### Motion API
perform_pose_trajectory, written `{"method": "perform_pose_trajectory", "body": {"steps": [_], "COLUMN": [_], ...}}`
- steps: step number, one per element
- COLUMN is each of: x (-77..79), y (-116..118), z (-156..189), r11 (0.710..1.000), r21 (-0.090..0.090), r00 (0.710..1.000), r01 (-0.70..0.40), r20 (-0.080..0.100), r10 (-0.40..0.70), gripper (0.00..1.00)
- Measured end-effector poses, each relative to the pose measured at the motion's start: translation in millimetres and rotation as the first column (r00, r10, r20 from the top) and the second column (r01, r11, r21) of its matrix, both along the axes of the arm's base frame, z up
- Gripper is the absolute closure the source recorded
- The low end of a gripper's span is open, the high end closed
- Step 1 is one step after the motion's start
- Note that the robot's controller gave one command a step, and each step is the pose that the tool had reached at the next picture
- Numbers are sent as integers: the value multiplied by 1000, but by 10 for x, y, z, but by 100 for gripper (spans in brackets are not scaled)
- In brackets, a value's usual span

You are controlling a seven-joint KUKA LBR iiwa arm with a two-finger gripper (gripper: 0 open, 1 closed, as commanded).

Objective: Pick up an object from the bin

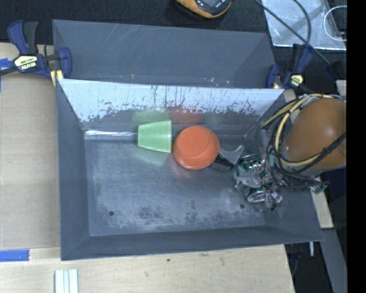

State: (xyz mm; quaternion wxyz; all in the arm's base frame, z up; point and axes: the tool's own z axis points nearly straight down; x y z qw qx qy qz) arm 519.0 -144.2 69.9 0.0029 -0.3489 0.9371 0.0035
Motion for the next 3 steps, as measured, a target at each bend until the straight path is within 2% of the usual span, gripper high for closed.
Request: {"method": "perform_pose_trajectory", "body": {"steps": [2, 3], "x": [-11, 1], "y": [-9, -13], "z": [165, 278], "r11": [1000, 1000], "r21": [-2, -2], "r00": [1000, 1000], "r01": [1, 3], "r20": [-2, 3], "r10": [-1, -3], "gripper": [100, 100]}}
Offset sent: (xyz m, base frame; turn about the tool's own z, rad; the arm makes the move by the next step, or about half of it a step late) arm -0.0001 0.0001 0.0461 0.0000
